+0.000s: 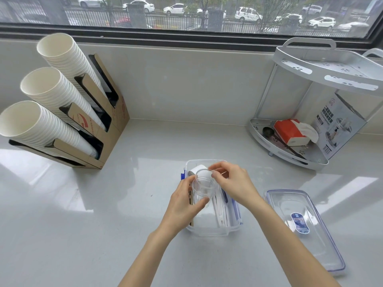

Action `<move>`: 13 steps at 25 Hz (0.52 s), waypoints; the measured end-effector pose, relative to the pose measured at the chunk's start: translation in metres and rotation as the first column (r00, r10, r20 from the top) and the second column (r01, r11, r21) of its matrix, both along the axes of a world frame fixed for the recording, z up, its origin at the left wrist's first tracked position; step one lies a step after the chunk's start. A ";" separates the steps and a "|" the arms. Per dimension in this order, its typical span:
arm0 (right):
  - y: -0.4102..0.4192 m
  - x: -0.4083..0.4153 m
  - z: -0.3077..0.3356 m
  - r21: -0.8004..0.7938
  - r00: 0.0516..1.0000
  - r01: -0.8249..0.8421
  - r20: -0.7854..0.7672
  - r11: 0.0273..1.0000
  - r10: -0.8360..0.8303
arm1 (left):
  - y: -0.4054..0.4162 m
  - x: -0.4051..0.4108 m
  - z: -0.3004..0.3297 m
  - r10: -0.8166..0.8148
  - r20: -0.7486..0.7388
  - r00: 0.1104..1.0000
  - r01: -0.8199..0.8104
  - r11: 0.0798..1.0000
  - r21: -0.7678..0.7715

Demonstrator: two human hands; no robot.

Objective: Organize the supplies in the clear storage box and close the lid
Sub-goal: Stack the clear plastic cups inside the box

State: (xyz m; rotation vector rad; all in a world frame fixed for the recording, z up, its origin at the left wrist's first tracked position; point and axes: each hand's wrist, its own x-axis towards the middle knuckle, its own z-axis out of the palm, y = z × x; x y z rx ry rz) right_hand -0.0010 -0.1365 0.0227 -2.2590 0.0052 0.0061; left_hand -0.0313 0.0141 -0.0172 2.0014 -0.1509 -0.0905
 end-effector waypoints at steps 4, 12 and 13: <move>0.003 -0.007 -0.013 -0.014 0.998 -0.056 -0.010 0.998 0.056 | 0.001 -0.001 0.000 0.001 0.007 1.000 -0.001 1.000 -0.023; -0.012 -0.023 -0.017 -0.109 0.948 -0.280 0.125 0.954 0.293 | 0.001 0.004 0.002 -0.014 -0.063 0.998 0.010 0.998 -0.058; -0.014 -0.022 -0.018 -0.132 0.950 -0.277 0.114 0.952 0.292 | 0.000 0.004 0.002 -0.028 -0.068 0.997 0.025 0.998 -0.056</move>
